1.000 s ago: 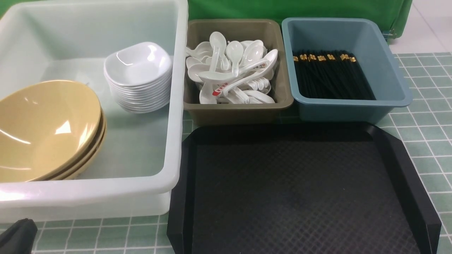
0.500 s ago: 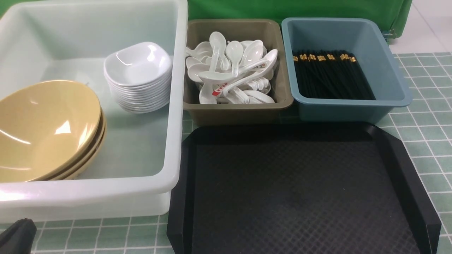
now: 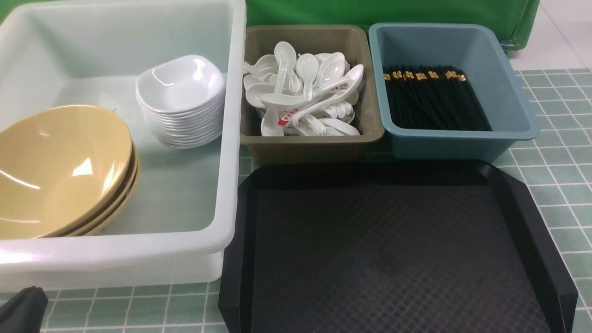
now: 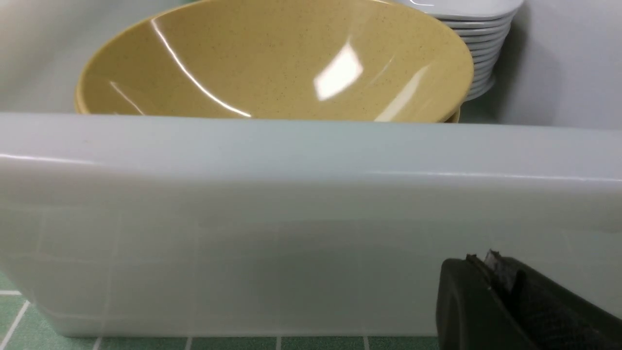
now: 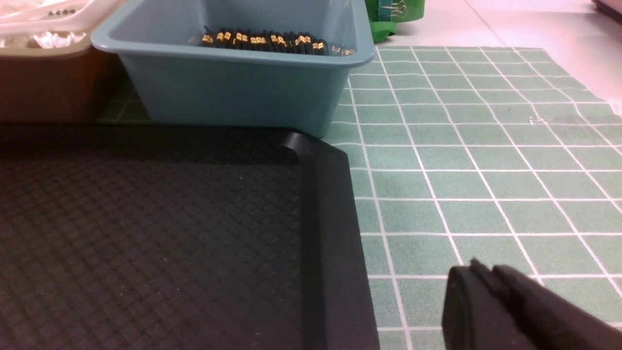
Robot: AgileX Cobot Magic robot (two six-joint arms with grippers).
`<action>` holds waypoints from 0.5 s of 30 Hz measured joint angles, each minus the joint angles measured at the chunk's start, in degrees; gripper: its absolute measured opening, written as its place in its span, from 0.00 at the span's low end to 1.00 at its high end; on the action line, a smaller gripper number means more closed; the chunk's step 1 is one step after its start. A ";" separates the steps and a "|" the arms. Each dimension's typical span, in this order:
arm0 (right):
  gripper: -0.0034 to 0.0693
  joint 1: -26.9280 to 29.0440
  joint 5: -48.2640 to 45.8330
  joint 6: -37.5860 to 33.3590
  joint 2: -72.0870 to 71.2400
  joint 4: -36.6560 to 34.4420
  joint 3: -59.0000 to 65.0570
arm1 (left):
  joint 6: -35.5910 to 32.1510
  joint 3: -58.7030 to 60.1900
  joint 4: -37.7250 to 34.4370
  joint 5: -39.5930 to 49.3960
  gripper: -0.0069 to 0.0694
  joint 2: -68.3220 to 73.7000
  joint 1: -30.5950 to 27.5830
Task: On blue table put chopsticks spoon bowls plates into blue grey white boxes.
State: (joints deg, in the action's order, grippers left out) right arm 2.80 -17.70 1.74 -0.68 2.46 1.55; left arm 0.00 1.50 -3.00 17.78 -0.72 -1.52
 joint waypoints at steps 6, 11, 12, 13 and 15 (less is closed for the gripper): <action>0.18 0.00 0.00 0.00 0.00 0.00 0.00 | 0.00 0.00 0.00 0.00 0.07 0.00 0.00; 0.18 0.00 0.00 0.00 0.00 0.00 0.00 | 0.00 0.00 0.00 0.00 0.07 0.00 0.00; 0.18 0.00 0.00 0.00 0.00 0.00 0.00 | 0.00 0.00 0.00 0.00 0.07 0.00 0.00; 0.18 0.00 0.00 0.00 0.00 0.00 0.00 | 0.00 0.00 0.00 0.00 0.07 0.00 0.00; 0.18 0.00 0.00 0.00 0.00 0.00 0.00 | 0.00 0.00 0.00 0.00 0.07 0.00 0.00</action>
State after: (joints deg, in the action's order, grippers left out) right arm 2.80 -17.70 1.74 -0.68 2.46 1.55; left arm 0.00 1.50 -3.00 17.78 -0.72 -1.52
